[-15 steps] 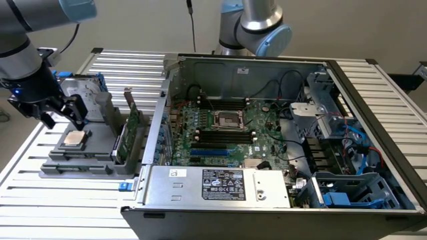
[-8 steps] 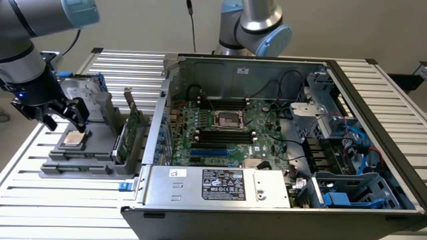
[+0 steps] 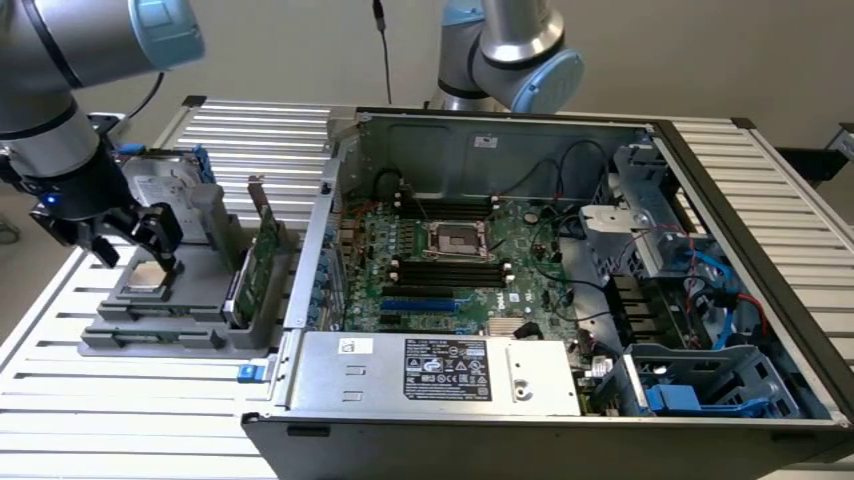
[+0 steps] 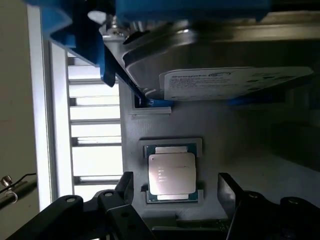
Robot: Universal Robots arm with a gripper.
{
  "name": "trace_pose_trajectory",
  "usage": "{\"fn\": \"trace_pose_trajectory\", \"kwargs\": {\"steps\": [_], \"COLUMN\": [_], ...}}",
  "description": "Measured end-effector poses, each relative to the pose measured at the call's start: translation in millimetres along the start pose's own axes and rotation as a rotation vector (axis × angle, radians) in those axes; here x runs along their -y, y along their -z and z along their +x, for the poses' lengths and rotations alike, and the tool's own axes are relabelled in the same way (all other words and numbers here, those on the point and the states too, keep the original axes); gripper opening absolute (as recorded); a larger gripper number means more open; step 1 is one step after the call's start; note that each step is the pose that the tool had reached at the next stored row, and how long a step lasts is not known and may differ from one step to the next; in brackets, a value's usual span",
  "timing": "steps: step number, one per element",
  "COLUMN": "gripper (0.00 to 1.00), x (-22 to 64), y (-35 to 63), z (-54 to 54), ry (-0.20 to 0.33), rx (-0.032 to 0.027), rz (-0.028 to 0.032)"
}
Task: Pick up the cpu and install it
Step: 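Pick up the cpu and move it towards the insertion slot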
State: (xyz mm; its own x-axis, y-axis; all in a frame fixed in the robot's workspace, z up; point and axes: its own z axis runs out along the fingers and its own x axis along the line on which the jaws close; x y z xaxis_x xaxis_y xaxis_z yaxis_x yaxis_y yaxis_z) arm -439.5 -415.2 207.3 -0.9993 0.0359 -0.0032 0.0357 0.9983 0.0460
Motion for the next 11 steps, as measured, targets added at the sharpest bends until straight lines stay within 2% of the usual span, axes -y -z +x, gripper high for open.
{"fn": "trace_pose_trajectory", "kwargs": {"steps": [9, 11], "gripper": [0.77, 0.77], "x": [-0.8, -0.8], "y": [-12.7, -15.1], "z": [0.1, 0.1], "ry": [0.009, 0.010], "rx": [-0.0036, -0.0064], "rz": [0.0002, 0.0001]}}
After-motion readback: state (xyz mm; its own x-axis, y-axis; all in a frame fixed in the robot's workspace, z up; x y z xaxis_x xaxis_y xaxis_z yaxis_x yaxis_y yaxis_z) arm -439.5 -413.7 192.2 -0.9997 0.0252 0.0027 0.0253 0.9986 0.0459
